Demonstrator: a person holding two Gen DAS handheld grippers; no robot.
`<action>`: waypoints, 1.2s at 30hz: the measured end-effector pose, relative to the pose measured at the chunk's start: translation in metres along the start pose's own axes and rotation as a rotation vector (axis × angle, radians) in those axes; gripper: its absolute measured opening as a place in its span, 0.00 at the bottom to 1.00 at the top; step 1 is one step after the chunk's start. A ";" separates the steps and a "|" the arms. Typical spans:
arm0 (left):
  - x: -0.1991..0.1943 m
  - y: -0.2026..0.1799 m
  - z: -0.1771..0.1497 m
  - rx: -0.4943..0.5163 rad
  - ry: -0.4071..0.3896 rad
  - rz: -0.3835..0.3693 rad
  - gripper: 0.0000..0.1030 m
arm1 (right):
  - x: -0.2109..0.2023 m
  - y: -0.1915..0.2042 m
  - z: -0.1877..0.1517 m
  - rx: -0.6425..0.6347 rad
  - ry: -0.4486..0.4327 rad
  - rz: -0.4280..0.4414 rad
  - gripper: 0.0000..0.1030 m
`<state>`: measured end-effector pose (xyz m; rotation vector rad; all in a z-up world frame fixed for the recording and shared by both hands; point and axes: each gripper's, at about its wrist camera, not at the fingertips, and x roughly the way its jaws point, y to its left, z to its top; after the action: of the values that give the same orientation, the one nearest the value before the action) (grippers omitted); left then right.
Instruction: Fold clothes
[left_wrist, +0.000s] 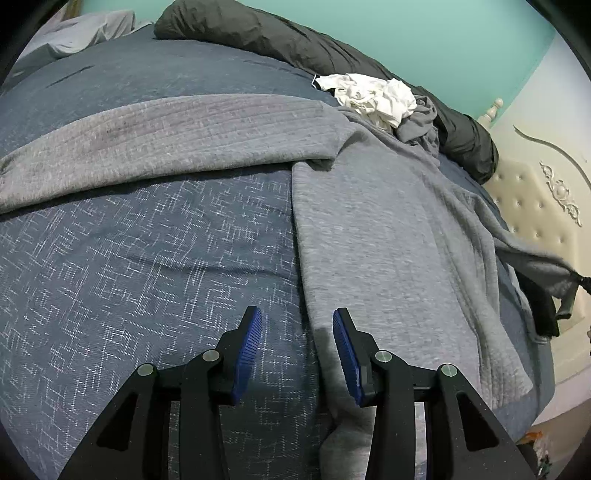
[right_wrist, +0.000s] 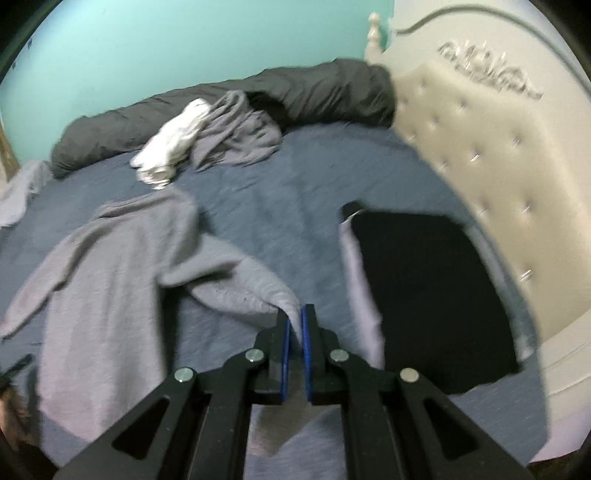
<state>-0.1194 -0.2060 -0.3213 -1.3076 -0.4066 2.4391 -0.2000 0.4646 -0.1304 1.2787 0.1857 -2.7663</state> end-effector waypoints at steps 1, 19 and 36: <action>0.000 0.000 0.000 0.000 0.000 0.001 0.43 | 0.002 -0.006 0.002 -0.001 -0.001 -0.029 0.05; 0.004 -0.004 0.007 0.013 -0.007 0.013 0.43 | 0.071 0.011 -0.055 -0.115 0.113 -0.066 0.05; 0.002 -0.010 0.007 0.018 -0.009 -0.002 0.43 | 0.056 -0.042 -0.125 0.187 0.015 0.258 0.43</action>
<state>-0.1243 -0.1968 -0.3152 -1.2881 -0.3877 2.4421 -0.1477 0.5229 -0.2505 1.2620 -0.2274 -2.6014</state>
